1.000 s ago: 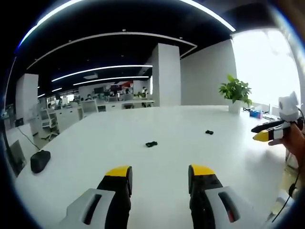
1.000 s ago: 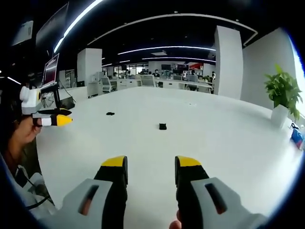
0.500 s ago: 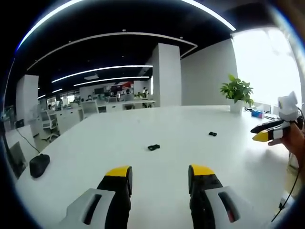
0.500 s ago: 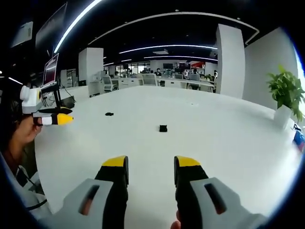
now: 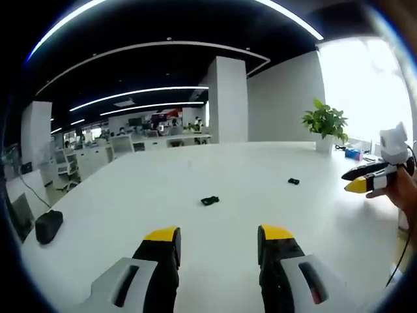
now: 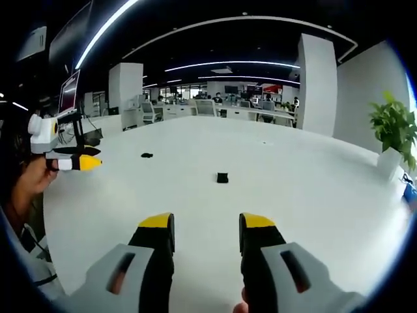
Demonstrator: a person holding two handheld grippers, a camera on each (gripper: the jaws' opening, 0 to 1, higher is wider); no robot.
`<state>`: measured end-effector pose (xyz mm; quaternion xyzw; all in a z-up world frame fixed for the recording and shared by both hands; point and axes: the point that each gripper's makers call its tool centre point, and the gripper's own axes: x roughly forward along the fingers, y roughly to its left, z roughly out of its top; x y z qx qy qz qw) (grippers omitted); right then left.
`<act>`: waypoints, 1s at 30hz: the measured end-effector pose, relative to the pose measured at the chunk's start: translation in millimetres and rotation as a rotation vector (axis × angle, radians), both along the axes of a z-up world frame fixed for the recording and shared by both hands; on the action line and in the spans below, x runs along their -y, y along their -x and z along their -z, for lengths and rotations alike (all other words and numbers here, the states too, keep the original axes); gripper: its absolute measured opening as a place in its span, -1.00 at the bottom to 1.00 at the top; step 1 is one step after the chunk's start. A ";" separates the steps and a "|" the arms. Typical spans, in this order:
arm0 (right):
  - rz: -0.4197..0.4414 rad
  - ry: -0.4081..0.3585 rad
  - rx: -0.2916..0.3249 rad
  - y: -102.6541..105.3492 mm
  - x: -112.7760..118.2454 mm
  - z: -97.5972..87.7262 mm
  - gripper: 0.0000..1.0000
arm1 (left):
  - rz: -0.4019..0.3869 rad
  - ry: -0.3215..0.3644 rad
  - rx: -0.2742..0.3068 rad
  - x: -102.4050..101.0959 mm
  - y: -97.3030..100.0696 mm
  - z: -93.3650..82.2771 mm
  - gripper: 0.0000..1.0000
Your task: Snap the two parts of the plastic buckle together until the buckle closes and remains connected.
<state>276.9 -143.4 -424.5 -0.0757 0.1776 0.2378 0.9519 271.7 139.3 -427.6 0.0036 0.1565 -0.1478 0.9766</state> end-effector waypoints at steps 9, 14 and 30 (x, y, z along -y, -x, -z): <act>0.006 -0.005 -0.007 -5.1 -1.8 2.3 -0.20 | 0.001 -0.007 0.005 -5.3 -5.6 -1.8 -0.03; -0.005 -0.005 -0.004 -10.4 -7.3 0.1 -0.20 | -0.001 -0.009 0.012 -7.4 -5.3 -5.0 -0.03; -0.025 0.001 -0.004 -23.7 -9.7 -0.2 -0.20 | 0.023 -0.012 0.007 -0.9 -14.3 -4.4 -0.04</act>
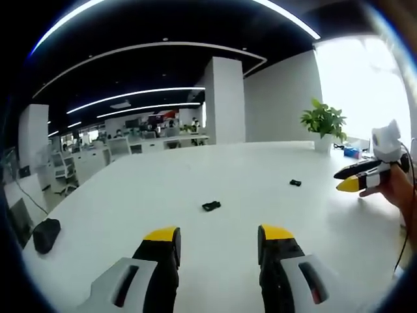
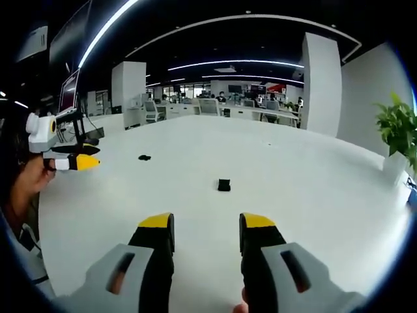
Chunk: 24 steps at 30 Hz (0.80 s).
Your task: Snap the two parts of the plastic buckle together until the buckle closes and remains connected.
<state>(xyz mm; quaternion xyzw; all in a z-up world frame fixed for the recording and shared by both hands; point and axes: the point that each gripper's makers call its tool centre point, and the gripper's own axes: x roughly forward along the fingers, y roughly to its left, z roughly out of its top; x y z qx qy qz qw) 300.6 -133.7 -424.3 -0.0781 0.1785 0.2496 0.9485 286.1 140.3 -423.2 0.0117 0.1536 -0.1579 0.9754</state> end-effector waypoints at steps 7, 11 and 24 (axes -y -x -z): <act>-0.009 -0.005 -0.008 -5.5 3.0 2.0 -0.20 | 0.028 0.011 0.000 4.0 -7.7 -3.6 -0.04; -0.004 -0.002 -0.011 -8.0 5.8 2.5 -0.20 | 0.037 0.022 0.008 5.0 -12.1 -7.8 -0.04; -0.018 -0.021 -0.030 -14.3 4.6 6.7 -0.21 | 0.071 0.028 0.005 11.0 -16.6 -11.0 -0.04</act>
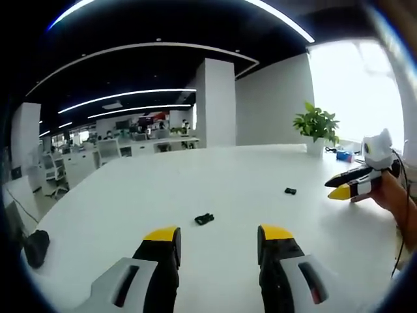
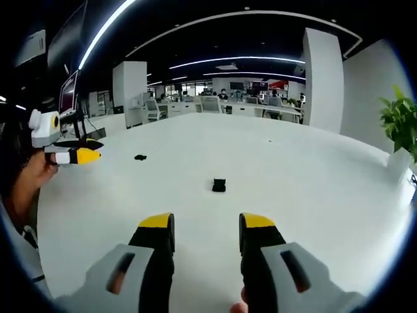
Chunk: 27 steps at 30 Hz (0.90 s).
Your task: Snap the two parts of the plastic buckle together until the buckle closes and remains connected.
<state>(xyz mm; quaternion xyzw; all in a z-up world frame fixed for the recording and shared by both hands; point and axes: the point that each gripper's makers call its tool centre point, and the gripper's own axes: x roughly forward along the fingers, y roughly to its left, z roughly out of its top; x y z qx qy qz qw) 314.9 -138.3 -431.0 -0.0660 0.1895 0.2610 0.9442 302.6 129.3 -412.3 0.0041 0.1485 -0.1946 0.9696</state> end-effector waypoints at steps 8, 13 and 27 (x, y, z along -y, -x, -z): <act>-0.007 -0.002 -0.001 -0.6 -0.6 1.7 -0.21 | 0.017 0.010 -0.004 2.6 1.9 1.1 -0.05; -0.009 0.011 -0.003 -1.0 1.3 4.7 -0.21 | 0.024 0.004 -0.001 1.3 0.8 2.5 -0.06; -0.015 0.036 0.018 -2.5 4.5 -4.9 -0.21 | 0.050 -0.003 0.008 -2.0 -7.1 -1.8 -0.06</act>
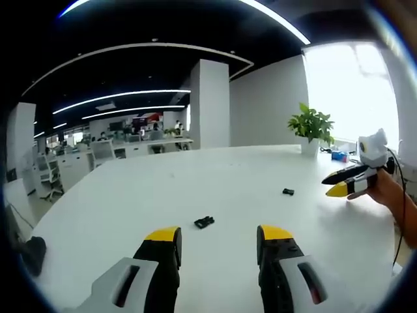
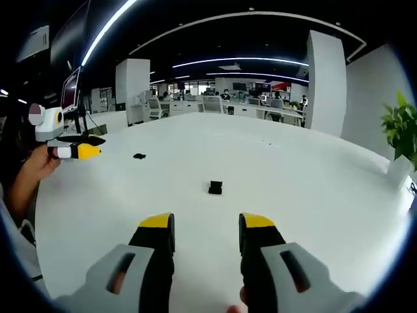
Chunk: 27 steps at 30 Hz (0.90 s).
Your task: Snap the two parts of the plastic buckle together until the buckle closes and remains connected.
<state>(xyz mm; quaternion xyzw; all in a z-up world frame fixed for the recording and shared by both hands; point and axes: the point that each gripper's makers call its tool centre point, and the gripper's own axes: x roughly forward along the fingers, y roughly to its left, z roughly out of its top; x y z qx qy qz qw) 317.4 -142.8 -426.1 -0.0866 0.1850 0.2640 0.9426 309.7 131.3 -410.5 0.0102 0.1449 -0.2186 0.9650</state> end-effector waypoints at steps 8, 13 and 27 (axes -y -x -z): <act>-0.012 -0.004 -0.006 -1.3 5.5 -4.1 -0.21 | 0.030 -0.008 0.017 4.5 -8.8 -7.9 -0.07; -0.020 -0.011 -0.003 -5.9 6.1 -8.9 -0.21 | 0.027 -0.015 0.018 2.3 -15.3 -8.6 -0.07; -0.069 -0.004 -0.024 -16.6 -1.6 -5.1 -0.21 | 0.076 -0.038 0.010 10.2 -18.3 -17.0 -0.06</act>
